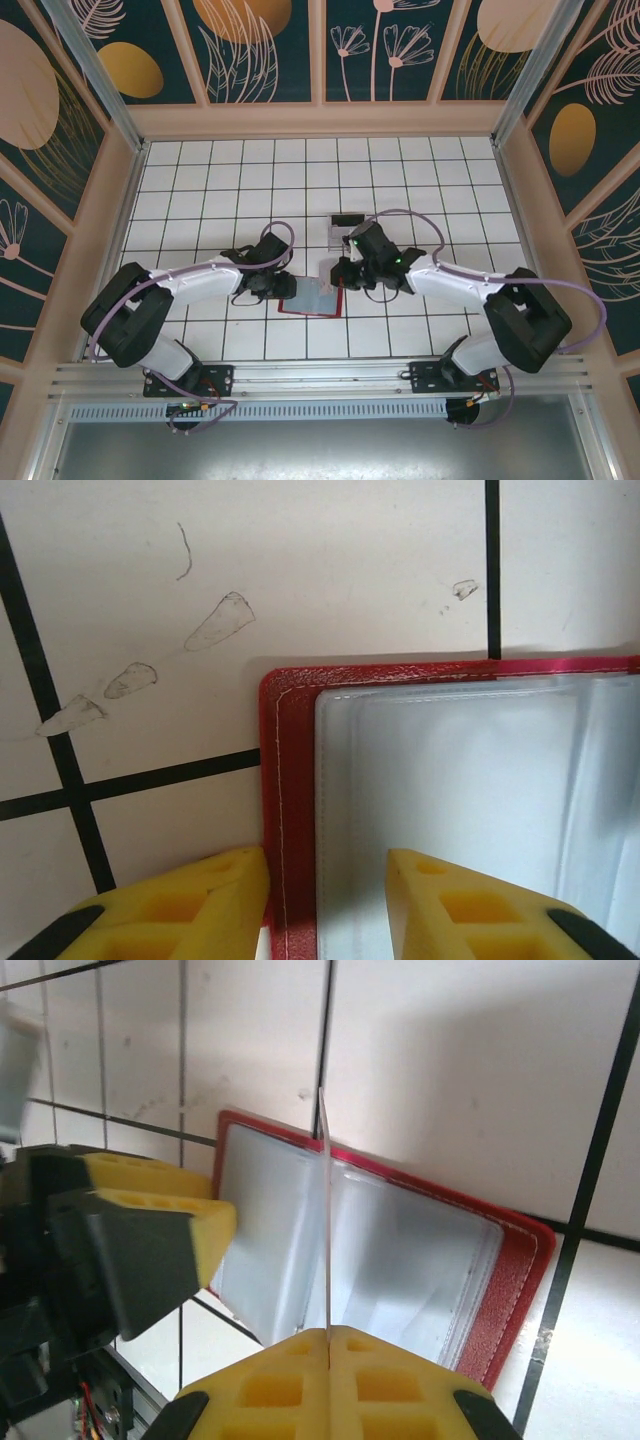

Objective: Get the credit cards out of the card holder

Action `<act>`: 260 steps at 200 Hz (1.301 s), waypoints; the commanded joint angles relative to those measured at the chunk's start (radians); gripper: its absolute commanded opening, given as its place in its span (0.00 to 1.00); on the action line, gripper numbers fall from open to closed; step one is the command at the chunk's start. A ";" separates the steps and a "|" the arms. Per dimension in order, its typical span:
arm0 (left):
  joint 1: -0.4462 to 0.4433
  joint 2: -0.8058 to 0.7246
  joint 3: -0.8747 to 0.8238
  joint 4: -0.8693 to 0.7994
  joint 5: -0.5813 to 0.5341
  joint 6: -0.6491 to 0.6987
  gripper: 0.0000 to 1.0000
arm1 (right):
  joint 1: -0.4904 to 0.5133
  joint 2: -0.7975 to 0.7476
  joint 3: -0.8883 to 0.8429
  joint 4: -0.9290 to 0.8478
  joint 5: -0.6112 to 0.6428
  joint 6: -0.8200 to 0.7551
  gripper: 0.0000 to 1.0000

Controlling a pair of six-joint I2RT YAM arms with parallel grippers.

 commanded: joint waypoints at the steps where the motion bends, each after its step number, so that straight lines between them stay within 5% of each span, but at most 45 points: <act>1: -0.001 -0.021 0.000 -0.059 -0.042 -0.014 0.40 | -0.018 -0.045 0.085 -0.123 0.064 -0.189 0.00; 37: -0.002 -0.043 0.044 -0.043 -0.067 -0.004 0.41 | -0.039 -0.025 0.225 -0.237 0.138 -0.426 0.00; 139: -0.001 -0.049 0.101 -0.005 -0.121 0.042 0.41 | -0.127 0.105 0.517 -0.536 0.273 -1.445 0.00; 193: -0.002 -0.047 0.110 0.013 -0.130 0.063 0.41 | -0.180 0.238 0.644 -0.685 0.279 -1.652 0.00; 260: -0.001 -0.053 0.117 0.040 -0.122 0.084 0.42 | -0.193 0.403 0.776 -0.744 0.303 -1.716 0.00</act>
